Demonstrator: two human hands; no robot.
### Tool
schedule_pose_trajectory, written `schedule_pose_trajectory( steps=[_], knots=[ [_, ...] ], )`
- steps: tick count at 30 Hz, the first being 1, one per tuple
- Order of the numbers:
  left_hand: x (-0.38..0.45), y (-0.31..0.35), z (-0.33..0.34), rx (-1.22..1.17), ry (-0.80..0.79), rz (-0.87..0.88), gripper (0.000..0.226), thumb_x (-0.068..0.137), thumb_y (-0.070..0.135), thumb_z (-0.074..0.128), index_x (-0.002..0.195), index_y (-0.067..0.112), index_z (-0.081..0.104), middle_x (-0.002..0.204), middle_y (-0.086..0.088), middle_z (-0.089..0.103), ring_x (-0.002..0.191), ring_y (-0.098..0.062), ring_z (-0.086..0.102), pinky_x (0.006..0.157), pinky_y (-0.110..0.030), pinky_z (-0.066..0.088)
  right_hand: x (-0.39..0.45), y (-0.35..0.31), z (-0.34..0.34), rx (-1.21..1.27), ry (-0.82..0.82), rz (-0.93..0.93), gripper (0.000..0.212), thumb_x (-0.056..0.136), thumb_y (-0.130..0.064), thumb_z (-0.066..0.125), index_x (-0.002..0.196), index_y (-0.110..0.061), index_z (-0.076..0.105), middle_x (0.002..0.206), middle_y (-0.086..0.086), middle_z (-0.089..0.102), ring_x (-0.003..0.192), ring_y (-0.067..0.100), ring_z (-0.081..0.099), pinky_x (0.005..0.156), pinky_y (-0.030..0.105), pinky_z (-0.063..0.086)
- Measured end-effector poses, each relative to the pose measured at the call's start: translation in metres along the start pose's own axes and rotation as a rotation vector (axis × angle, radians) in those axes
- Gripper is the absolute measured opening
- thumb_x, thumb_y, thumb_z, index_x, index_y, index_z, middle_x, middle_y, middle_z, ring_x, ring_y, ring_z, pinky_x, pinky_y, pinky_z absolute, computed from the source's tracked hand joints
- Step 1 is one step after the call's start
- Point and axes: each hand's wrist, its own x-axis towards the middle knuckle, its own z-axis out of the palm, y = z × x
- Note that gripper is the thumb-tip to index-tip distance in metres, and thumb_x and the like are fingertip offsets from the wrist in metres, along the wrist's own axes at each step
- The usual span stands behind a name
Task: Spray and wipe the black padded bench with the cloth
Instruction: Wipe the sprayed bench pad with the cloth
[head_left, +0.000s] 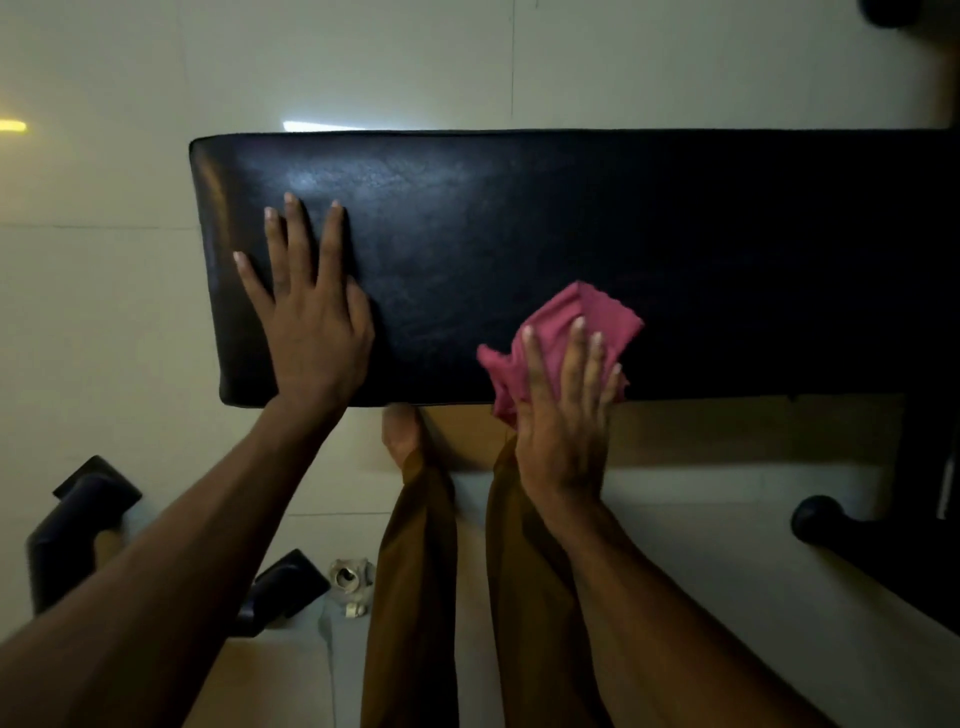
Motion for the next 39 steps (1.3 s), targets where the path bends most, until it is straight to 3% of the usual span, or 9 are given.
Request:
schedule_pose_trajectory(
  steps=[2,8,14,21,23,26,28,35,39],
  knots=[
    [-0.003,0.011,0.000,0.033,-0.010,0.117,0.062,0.105,0.029,0.036,0.163,0.023,0.014,0.170,-0.014,0.006,0.157,-0.033,0.001,0.125,-0.060,0.001,-0.001,0.039,-0.009,-0.009,0.008,-0.140,0.071,0.092,-0.044,0.042,0.157,-0.024,0.023,0.164,0.012,0.011,0.150,0.033,0.007,0.120,0.061,0.016],
    [-0.009,0.049,0.023,0.083,-0.140,0.294,0.068,0.106,0.046,0.026,0.163,0.015,0.005,0.170,-0.012,0.001,0.158,-0.026,-0.002,0.126,-0.056,0.000,0.003,0.031,-0.014,0.165,0.143,0.401,0.055,0.106,-0.042,0.031,0.158,-0.030,0.021,0.167,0.011,0.003,0.154,0.030,-0.002,0.123,0.060,0.005],
    [-0.010,0.054,0.030,0.124,-0.129,0.248,0.070,0.105,0.050,0.023,0.163,0.016,0.000,0.171,-0.011,-0.002,0.158,-0.024,-0.003,0.126,-0.057,0.001,0.054,0.069,-0.033,-0.111,-0.044,-0.226,0.060,0.102,-0.059,0.014,0.158,-0.037,0.017,0.167,0.013,0.011,0.153,0.033,0.006,0.122,0.059,0.004],
    [-0.012,0.056,0.030,0.121,-0.137,0.237,0.071,0.105,0.049,0.026,0.163,0.015,0.002,0.171,-0.011,-0.001,0.158,-0.025,-0.003,0.126,-0.058,0.002,0.178,0.046,-0.060,-0.010,0.138,0.323,0.061,0.102,-0.059,0.018,0.158,-0.036,0.015,0.168,0.010,0.006,0.155,0.031,0.003,0.122,0.059,0.001],
    [-0.012,0.057,0.029,0.122,-0.135,0.228,0.071,0.104,0.049,0.027,0.163,0.015,0.003,0.171,-0.011,0.000,0.158,-0.025,-0.003,0.126,-0.058,0.002,0.171,0.036,-0.059,-0.025,0.124,0.202,0.063,0.102,-0.059,0.020,0.158,-0.033,0.016,0.167,0.013,0.009,0.154,0.033,0.006,0.123,0.057,-0.001],
    [-0.012,0.059,0.027,0.114,-0.143,0.225,0.072,0.104,0.049,0.026,0.163,0.015,0.004,0.171,-0.011,0.000,0.158,-0.024,-0.003,0.126,-0.058,0.002,0.143,0.047,-0.058,-0.117,-0.052,-0.389,0.063,0.102,-0.058,0.023,0.159,-0.032,0.017,0.167,0.014,0.009,0.154,0.032,0.006,0.123,0.053,-0.002],
    [-0.011,0.058,0.027,0.114,-0.143,0.223,0.072,0.103,0.049,0.026,0.163,0.015,0.004,0.171,-0.011,0.000,0.158,-0.024,-0.004,0.126,-0.058,0.002,0.147,0.069,-0.062,-0.093,-0.103,-0.492,0.061,0.102,-0.057,0.027,0.158,-0.034,0.018,0.168,0.010,0.010,0.155,0.030,0.006,0.125,0.052,0.000],
    [-0.012,0.058,0.033,0.140,-0.101,0.225,0.071,0.104,0.050,0.026,0.163,0.015,0.007,0.171,-0.011,0.003,0.158,-0.025,0.000,0.126,-0.056,0.002,0.163,0.047,-0.053,-0.064,0.162,0.279,0.059,0.104,-0.052,0.015,0.159,-0.030,0.013,0.168,0.010,0.009,0.155,0.030,0.006,0.124,0.055,0.006],
    [-0.014,0.059,0.032,0.135,-0.078,0.214,0.070,0.103,0.047,0.028,0.163,0.015,0.009,0.171,-0.011,0.006,0.158,-0.024,0.001,0.126,-0.055,0.002,0.116,0.042,-0.044,-0.113,0.063,-0.224,0.060,0.104,-0.052,0.024,0.158,-0.027,0.020,0.166,0.015,0.017,0.153,0.036,0.014,0.124,0.054,0.006]
  ],
)
